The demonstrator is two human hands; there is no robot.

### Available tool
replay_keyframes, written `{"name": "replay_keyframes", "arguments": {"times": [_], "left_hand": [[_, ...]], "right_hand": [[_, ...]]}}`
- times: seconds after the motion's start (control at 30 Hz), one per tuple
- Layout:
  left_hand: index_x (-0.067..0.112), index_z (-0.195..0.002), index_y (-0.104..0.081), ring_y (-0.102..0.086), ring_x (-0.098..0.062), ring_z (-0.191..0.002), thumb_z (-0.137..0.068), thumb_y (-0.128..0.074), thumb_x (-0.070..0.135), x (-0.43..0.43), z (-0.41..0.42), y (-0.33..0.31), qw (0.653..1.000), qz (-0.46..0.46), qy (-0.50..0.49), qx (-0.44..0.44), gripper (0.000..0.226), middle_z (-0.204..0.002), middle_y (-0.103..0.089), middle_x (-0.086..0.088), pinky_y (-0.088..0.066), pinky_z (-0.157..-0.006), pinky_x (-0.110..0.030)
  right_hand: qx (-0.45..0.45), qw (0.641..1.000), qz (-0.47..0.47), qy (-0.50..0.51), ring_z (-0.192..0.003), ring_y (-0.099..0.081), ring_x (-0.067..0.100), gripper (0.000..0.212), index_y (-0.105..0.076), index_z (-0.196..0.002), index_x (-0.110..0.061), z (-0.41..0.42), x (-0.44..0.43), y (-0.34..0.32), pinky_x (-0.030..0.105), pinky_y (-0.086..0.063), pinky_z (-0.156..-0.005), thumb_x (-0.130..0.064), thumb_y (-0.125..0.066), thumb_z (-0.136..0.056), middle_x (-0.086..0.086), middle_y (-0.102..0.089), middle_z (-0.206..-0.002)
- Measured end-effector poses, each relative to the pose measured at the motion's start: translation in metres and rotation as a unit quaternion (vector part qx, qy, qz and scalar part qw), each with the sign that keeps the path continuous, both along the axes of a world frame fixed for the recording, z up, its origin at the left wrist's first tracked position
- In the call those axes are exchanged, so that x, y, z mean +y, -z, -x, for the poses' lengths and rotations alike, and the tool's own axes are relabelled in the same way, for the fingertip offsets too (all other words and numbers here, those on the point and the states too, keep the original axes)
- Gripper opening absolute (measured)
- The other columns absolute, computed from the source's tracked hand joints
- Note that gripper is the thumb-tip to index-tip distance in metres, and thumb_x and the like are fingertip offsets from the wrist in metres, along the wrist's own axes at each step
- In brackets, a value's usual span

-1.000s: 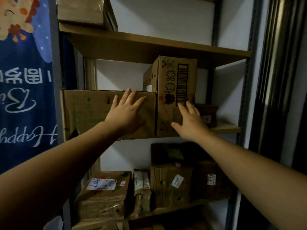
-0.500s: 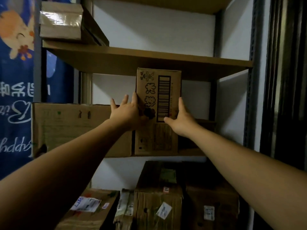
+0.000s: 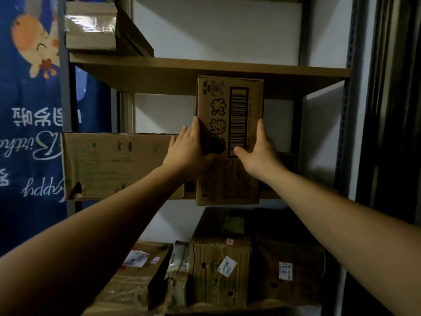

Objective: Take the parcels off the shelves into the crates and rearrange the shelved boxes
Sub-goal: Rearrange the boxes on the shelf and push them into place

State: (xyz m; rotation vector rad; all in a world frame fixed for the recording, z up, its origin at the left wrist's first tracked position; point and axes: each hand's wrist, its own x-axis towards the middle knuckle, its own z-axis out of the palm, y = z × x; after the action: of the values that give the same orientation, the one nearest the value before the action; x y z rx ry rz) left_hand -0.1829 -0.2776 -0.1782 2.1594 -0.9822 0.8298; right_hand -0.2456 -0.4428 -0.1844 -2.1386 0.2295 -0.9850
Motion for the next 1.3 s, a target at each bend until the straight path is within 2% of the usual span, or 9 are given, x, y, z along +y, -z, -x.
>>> {"name": "replay_keyframes", "arguments": {"times": [0.1,0.27,0.4,0.53,0.67,0.83,0.9,1.03,1.3], "left_hand": [[0.032,-0.148,-0.005,-0.044,-0.023,-0.128,-0.076,-0.067,0.038,0.007,0.019,0.009,0.995,0.051,0.075,0.050,0.095,-0.149,-0.030,-0.003,-0.049,-0.095,-0.050],[0.028,-0.150,0.005,-0.035,-0.024,-0.135,-0.083,-0.065,0.025,0.024,0.047,0.020,0.987,0.092,0.120,0.061,0.097,-0.157,-0.014,-0.002,-0.045,-0.101,-0.049],[0.022,-0.151,0.011,-0.034,-0.022,-0.134,-0.087,-0.058,0.009,0.035,0.068,0.029,0.987,0.095,0.124,0.039,0.095,-0.158,-0.009,-0.001,-0.044,-0.102,-0.038],[0.027,-0.151,-0.002,-0.036,-0.019,-0.136,-0.087,-0.060,0.013,0.042,0.090,0.037,0.974,0.139,0.174,0.049,0.088,-0.154,-0.024,0.000,-0.043,-0.104,-0.045],[0.025,-0.141,-0.030,-0.042,-0.004,-0.123,-0.086,-0.061,0.011,0.042,0.116,0.046,0.959,0.185,0.197,0.081,0.064,-0.137,-0.043,0.009,-0.045,-0.102,-0.036],[0.022,-0.147,-0.020,-0.029,0.011,-0.116,-0.087,-0.059,0.004,0.035,0.144,0.068,0.957,0.193,0.200,0.083,0.073,-0.134,-0.039,0.018,-0.033,-0.102,-0.018],[0.020,-0.148,-0.019,-0.022,0.012,-0.124,-0.087,-0.060,0.003,0.031,0.150,0.078,0.962,0.193,0.182,0.070,0.075,-0.139,-0.029,0.020,-0.022,-0.103,-0.007],[0.019,-0.151,-0.006,-0.022,-0.013,-0.140,-0.088,-0.058,0.004,0.023,0.162,0.094,0.968,0.179,0.166,0.055,0.083,-0.153,-0.020,-0.001,-0.026,-0.113,-0.029],[0.022,-0.149,0.005,-0.015,-0.018,-0.142,-0.087,-0.055,0.000,0.029,0.180,0.118,0.968,0.136,0.211,0.015,0.089,-0.155,-0.009,-0.002,-0.027,-0.115,-0.040]], "right_hand": [[-0.014,1.000,0.000,0.002,-0.138,-0.031,0.027,0.090,0.012,-0.148,-0.041,0.019,0.011,0.003,0.039,-0.037,-0.101,-0.032,-0.058,-0.092,0.005,-0.012,-0.158],[-0.034,0.999,0.000,0.014,-0.138,-0.031,0.026,0.090,0.010,-0.148,-0.041,0.054,0.033,0.010,0.041,-0.035,-0.103,-0.028,-0.059,-0.092,0.005,-0.012,-0.158],[-0.039,0.999,0.004,0.029,-0.141,-0.025,0.025,0.092,0.012,-0.147,-0.041,0.078,0.048,0.016,0.042,-0.032,-0.106,-0.027,-0.059,-0.092,0.002,-0.009,-0.159],[-0.047,0.996,0.027,0.067,-0.140,-0.026,0.027,0.090,0.009,-0.147,-0.044,0.105,0.059,0.023,0.042,-0.035,-0.105,-0.031,-0.060,-0.090,0.002,-0.008,-0.158],[-0.059,0.993,0.041,0.092,-0.141,-0.021,0.028,0.084,0.001,-0.149,-0.042,0.128,0.064,0.023,0.043,-0.034,-0.107,-0.030,-0.059,-0.092,0.002,0.000,-0.157],[-0.068,0.992,0.043,0.095,-0.142,-0.019,0.027,0.080,0.000,-0.149,-0.040,0.150,0.064,0.029,0.038,-0.035,-0.106,-0.033,-0.056,-0.093,0.003,0.004,-0.158],[-0.064,0.992,0.048,0.102,-0.143,-0.017,0.028,0.081,0.002,-0.149,-0.040,0.157,0.062,0.035,0.038,-0.033,-0.107,-0.036,-0.056,-0.092,0.002,0.005,-0.158],[-0.063,0.990,0.052,0.116,-0.145,-0.011,0.026,0.084,0.005,-0.149,-0.040,0.170,0.061,0.048,0.039,-0.029,-0.109,-0.040,-0.056,-0.092,0.001,0.007,-0.158],[-0.063,0.986,0.043,0.148,-0.145,-0.008,0.028,0.083,0.006,-0.148,-0.042,0.194,0.065,0.069,0.049,-0.030,-0.111,-0.040,-0.055,-0.092,-0.004,0.010,-0.158]]}}
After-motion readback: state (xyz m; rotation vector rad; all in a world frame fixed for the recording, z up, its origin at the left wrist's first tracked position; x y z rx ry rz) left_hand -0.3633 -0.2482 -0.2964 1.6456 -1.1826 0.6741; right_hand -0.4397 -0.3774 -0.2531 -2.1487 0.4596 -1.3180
